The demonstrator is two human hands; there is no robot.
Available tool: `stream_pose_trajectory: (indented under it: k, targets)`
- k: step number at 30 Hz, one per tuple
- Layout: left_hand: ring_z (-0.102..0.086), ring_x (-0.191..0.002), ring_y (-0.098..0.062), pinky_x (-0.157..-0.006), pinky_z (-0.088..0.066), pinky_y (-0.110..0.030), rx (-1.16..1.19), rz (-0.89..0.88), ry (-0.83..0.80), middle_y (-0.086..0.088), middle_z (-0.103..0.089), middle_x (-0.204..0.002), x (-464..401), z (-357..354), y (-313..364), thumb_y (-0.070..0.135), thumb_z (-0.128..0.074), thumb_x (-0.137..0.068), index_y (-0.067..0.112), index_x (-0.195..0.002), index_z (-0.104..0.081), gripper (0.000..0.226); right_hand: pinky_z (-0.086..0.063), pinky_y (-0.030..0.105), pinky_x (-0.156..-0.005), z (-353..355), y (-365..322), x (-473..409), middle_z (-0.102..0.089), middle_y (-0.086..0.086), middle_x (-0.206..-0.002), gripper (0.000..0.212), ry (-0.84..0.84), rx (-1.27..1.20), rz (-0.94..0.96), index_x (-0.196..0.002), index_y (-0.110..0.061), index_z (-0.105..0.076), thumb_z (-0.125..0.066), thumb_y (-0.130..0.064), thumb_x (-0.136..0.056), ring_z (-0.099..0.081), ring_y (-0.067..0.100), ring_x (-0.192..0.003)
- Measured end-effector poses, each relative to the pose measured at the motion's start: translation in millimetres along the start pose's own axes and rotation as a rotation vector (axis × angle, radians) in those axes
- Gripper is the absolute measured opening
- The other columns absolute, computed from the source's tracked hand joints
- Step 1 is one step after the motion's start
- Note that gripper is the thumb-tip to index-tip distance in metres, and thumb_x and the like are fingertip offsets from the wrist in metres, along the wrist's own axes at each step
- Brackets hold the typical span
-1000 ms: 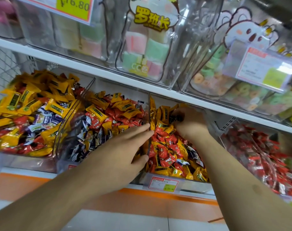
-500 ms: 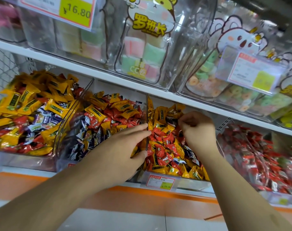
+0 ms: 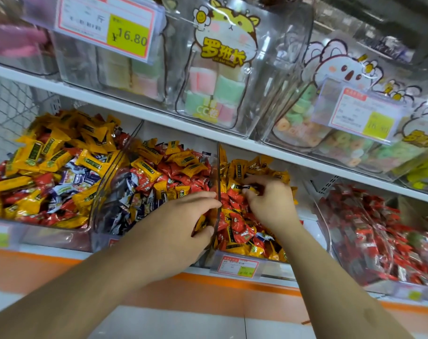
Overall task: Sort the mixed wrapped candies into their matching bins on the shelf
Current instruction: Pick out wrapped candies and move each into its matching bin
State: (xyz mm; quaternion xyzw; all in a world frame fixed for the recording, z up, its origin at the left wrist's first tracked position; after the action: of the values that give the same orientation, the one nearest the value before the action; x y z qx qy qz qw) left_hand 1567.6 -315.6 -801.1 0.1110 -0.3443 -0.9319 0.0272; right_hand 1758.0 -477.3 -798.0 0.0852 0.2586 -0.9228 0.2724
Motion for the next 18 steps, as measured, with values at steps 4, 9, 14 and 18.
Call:
stream_pose_trajectory:
  k: [4, 9, 14, 18]
  targets:
    - [-0.030, -0.141, 0.011, -0.107, -0.021, -0.007, 0.000, -0.007, 0.022, 0.035, -0.033, -0.155, -4, 0, 1, 0.037, -0.056, -0.103, 0.047, -0.148, -0.044, 0.047, -0.048, 0.020, -0.055, 4, 8, 2, -0.074, -0.015, -0.108, 0.016, 0.071, -0.141, -0.080, -0.098, -0.032, -0.077, -0.075, -0.019, -0.090, -0.062, 0.005, -0.057]
    - [-0.042, -0.132, 0.009, -0.093, -0.026, -0.001, 0.012, 0.005, 0.043, 0.031, -0.048, -0.143, -6, 2, 2, 0.028, -0.061, -0.101, 0.042, -0.139, -0.054, 0.042, -0.053, 0.021, -0.071, 14, 0, 12, -0.075, -0.020, -0.095, 0.018, 0.111, -0.302, -0.121, -0.089, -0.031, -0.077, -0.075, -0.014, -0.088, -0.069, -0.002, -0.082]
    - [-0.049, -0.119, 0.008, -0.083, -0.033, 0.003, 0.034, 0.023, 0.095, 0.029, -0.055, -0.132, -1, 8, 6, 0.032, -0.064, -0.099, 0.040, -0.134, -0.058, 0.036, -0.054, 0.021, -0.077, 35, -37, 32, -0.076, -0.015, -0.087, 0.012, 0.115, -0.471, -0.112, -0.091, -0.028, -0.079, -0.079, -0.016, -0.090, -0.070, 0.001, -0.084]
    - [-0.056, -0.114, 0.010, -0.093, -0.045, -0.010, 0.171, 0.059, 0.201, 0.027, -0.063, -0.121, 1, 16, 10, 0.040, -0.071, -0.095, 0.041, -0.134, -0.056, 0.042, -0.058, 0.021, -0.081, 38, -82, 56, -0.079, -0.008, -0.090, 0.013, -0.051, -0.712, -0.069, -0.094, -0.022, -0.082, -0.081, -0.011, -0.087, -0.073, 0.007, -0.088]
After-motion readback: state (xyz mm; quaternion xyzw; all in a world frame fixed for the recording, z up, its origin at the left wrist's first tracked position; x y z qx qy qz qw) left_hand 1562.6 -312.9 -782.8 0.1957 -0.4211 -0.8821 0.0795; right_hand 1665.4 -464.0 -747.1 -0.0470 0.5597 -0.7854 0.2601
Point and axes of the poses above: each hand's wrist, its own x-axis away from the middle knuckle, its own z-axis out of the back of the hand, y = z × x, the point moved 1 cm from there along -x, towards the middle knuckle
